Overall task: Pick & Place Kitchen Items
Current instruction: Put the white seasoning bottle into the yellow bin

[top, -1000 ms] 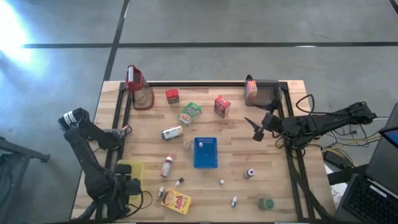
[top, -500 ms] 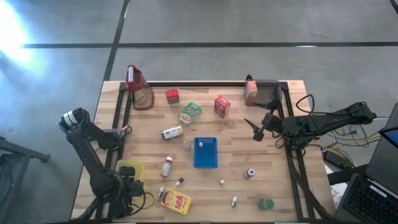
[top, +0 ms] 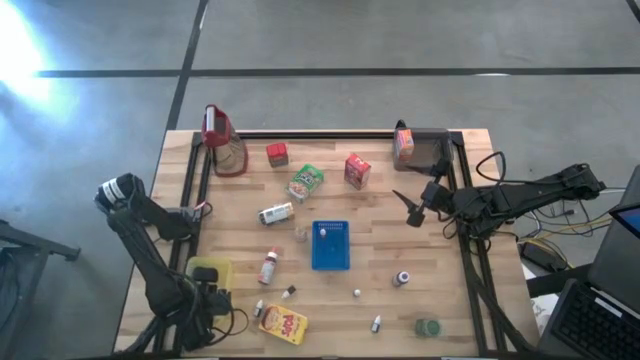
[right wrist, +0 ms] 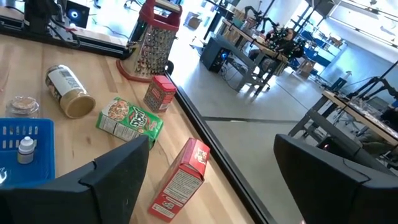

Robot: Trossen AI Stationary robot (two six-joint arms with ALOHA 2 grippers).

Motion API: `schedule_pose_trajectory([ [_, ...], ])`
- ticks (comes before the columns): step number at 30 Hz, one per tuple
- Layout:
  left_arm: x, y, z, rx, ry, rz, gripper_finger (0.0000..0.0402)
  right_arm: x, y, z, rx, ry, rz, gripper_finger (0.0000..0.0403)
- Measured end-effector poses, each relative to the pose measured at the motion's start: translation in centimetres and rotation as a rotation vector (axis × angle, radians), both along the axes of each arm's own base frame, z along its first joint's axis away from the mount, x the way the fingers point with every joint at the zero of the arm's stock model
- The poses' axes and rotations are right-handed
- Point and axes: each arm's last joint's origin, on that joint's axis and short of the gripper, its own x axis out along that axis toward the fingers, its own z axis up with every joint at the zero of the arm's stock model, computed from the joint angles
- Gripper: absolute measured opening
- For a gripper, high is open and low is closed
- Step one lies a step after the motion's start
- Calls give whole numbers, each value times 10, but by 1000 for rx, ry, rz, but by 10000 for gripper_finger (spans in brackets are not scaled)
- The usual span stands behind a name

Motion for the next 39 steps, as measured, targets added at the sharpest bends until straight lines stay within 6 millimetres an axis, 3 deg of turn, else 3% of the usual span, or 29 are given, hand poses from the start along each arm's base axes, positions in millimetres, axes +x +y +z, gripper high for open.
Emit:
schedule_pose_trajectory([
  [33, 0, 0, 0, 3, -9, 6, 223, 0, 0, 0, 3, -1, -1, 245],
  [39, 0, 2, 0, 33, -30, -16, 249, 0, 0, 0, 3, -1, -1, 232],
])
